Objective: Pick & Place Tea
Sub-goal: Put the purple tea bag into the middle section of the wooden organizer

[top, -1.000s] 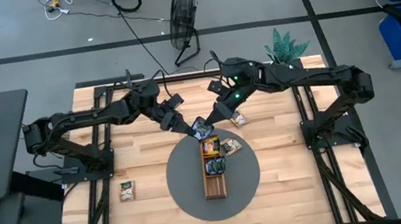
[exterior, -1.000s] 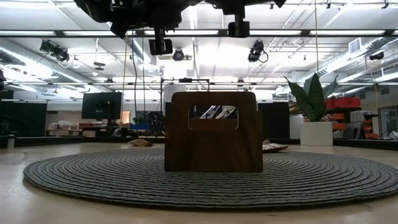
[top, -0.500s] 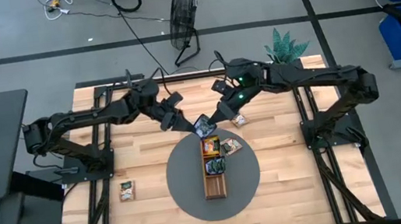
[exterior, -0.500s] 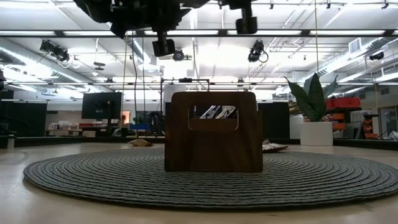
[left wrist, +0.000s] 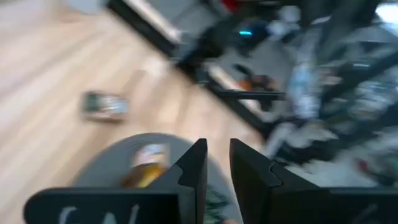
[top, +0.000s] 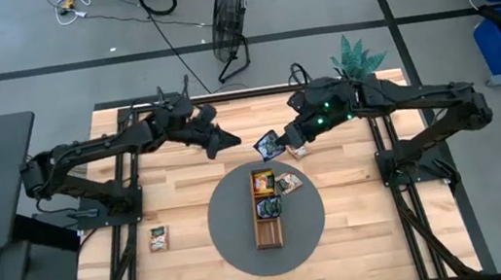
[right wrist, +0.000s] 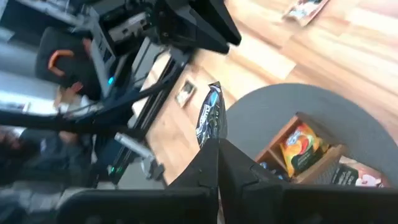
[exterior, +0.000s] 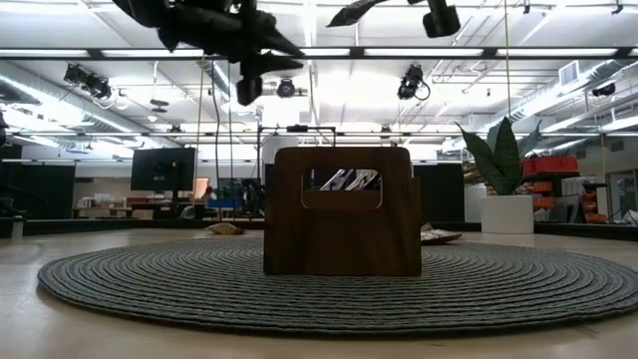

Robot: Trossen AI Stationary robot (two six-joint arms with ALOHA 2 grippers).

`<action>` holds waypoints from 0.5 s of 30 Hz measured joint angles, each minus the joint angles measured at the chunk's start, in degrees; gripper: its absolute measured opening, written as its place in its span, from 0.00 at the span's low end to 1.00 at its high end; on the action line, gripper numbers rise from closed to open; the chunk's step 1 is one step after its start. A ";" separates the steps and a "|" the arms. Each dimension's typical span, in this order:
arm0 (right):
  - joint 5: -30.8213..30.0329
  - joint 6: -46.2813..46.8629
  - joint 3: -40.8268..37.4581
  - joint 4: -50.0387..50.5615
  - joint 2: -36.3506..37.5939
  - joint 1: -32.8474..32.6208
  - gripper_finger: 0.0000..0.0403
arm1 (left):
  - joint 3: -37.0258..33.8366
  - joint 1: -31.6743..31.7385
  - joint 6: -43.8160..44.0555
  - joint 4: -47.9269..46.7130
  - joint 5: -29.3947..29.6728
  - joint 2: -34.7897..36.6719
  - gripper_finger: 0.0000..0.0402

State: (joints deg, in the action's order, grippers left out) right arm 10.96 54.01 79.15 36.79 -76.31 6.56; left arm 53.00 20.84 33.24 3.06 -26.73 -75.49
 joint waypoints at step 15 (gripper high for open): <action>-27.23 20.19 0.00 3.59 -1.32 -11.42 0.00 | -0.03 0.00 -15.72 -10.31 22.39 19.22 0.16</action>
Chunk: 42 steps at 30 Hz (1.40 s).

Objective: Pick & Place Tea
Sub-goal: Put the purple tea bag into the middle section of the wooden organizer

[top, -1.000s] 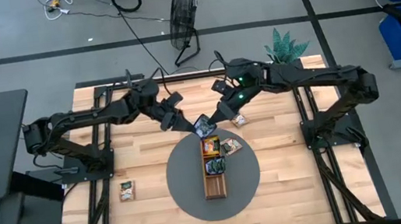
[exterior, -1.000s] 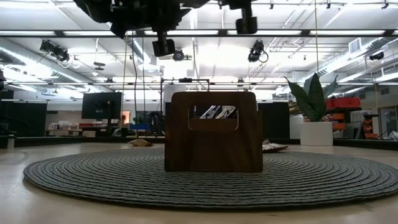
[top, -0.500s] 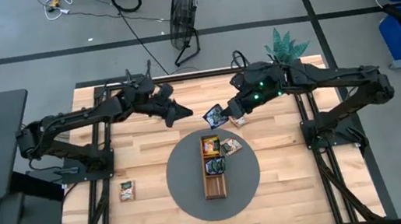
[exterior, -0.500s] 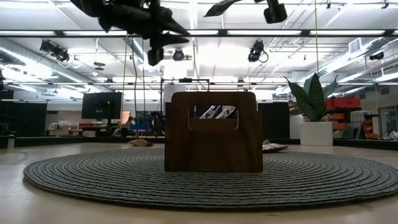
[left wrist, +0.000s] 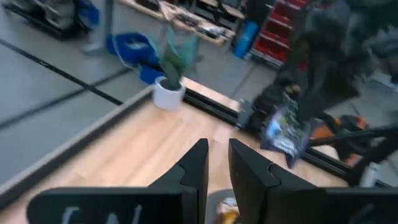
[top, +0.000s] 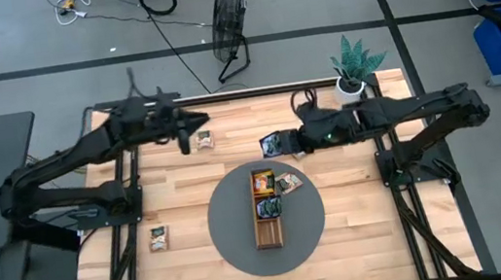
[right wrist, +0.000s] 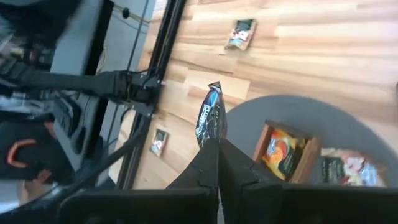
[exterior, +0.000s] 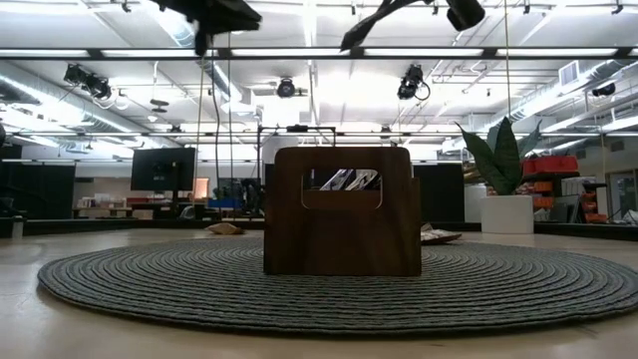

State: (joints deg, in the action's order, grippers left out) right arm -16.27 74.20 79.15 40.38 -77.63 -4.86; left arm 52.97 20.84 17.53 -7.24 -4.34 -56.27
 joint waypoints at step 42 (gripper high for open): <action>6.29 22.71 -0.04 -3.85 -25.13 -11.28 0.00 | 0.00 -0.01 -10.70 -9.27 7.28 17.37 0.16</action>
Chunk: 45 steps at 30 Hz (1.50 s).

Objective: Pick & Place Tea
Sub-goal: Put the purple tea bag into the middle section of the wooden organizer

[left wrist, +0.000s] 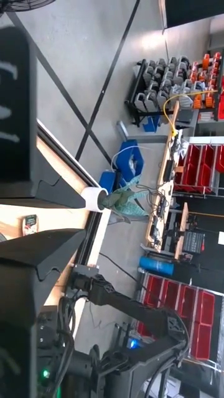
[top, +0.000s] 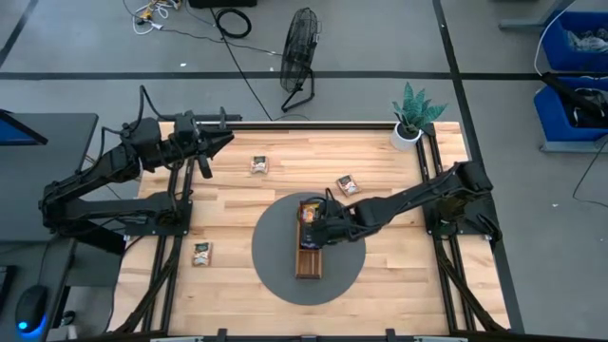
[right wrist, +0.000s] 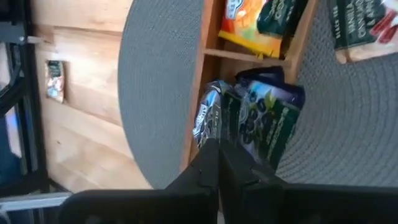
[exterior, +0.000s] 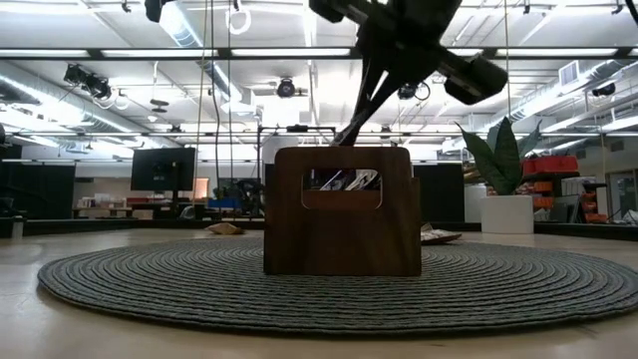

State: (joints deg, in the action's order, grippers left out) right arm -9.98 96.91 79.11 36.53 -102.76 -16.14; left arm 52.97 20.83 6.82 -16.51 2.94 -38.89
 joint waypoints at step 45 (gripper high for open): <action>-3.91 -4.82 4.00 6.12 -1.16 0.43 0.00 | 0.00 -0.01 -0.12 -1.40 0.00 -0.09 0.16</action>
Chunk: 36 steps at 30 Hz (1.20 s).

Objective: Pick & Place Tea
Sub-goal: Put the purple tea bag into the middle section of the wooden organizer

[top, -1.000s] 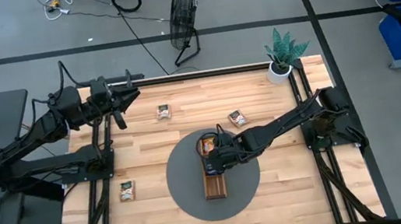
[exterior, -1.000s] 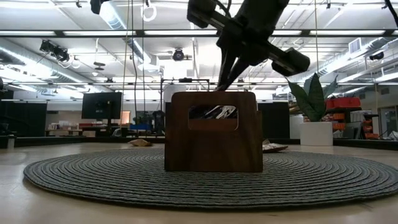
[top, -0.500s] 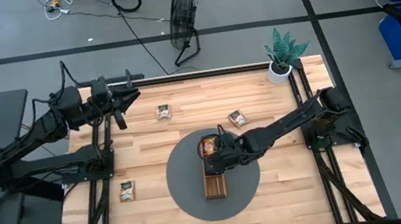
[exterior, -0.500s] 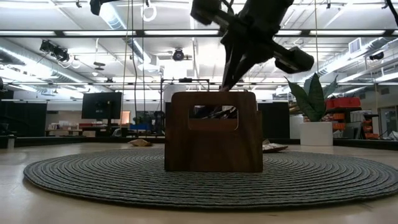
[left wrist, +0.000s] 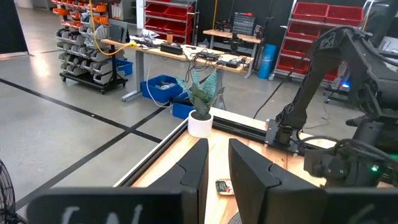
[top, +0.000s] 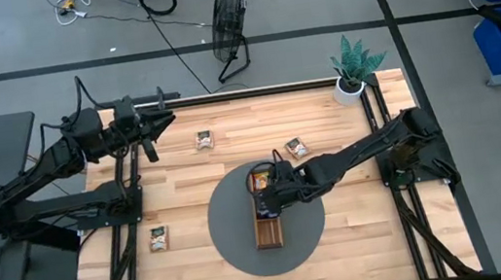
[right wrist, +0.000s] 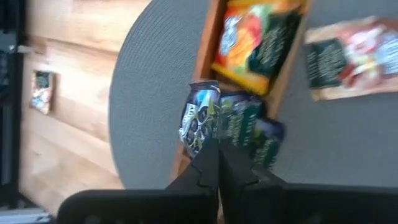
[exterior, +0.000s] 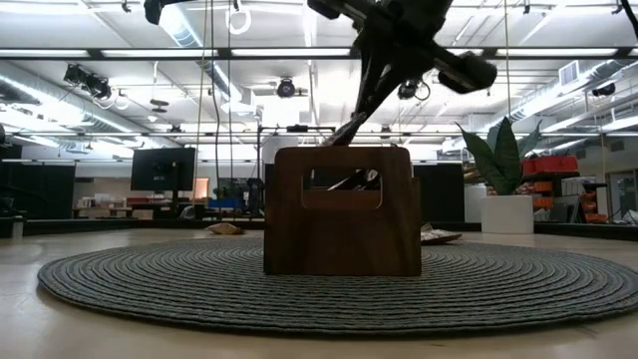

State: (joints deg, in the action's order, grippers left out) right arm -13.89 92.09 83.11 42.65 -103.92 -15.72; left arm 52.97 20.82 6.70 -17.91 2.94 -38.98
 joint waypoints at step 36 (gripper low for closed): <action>2.25 4.94 10.84 19.66 -9.40 -3.92 0.00 | 0.00 0.00 0.41 0.11 -0.02 0.00 0.16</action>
State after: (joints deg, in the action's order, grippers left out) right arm -11.64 97.04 93.95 62.31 -113.32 -19.63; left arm 52.97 20.82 7.11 -17.80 2.92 -38.98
